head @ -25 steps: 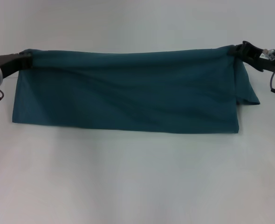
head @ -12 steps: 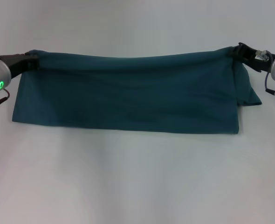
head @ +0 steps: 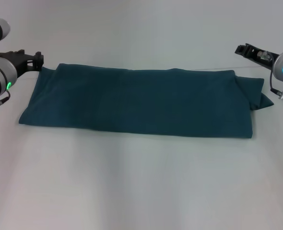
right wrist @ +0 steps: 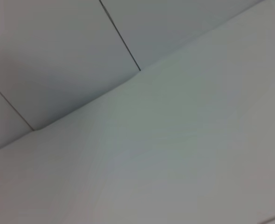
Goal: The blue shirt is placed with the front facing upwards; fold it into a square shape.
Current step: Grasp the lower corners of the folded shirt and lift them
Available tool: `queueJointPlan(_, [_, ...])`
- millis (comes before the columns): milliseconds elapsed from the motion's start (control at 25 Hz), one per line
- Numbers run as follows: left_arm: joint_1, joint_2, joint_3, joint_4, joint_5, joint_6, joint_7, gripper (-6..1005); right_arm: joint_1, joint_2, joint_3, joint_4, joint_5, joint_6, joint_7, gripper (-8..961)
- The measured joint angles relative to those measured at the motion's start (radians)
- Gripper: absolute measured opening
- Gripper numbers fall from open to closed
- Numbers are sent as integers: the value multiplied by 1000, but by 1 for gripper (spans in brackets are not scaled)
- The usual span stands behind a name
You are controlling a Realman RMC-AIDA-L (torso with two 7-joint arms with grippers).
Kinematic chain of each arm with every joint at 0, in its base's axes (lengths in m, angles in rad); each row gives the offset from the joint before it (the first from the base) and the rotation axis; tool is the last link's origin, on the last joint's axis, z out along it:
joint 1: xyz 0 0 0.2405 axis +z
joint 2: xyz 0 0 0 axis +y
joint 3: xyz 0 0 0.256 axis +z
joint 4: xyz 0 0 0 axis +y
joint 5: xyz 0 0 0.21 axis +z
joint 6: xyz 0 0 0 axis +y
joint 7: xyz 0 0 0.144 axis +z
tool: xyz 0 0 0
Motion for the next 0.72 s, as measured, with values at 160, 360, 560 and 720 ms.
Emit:
queueJointPlan(160, [7, 3, -1, 1, -40, -1, -1, 400, 4, -5, 0, 0, 41, -16, -22, 214])
queueJointPlan(360, [38, 1, 1, 2, -44, 68, -14, 549, 10, -8, -40, -9, 42, -52, -21, 416])
queueJointPlan(560, [86, 31, 3, -19, -33, 214, -93, 723, -3, 1, -163, -70, 40, -83, -70, 632])
queueJointPlan(720, [106, 43, 7, -26, -26, 227, -94, 846, -34, 24, -196, -107, 46, -105, -82, 821])
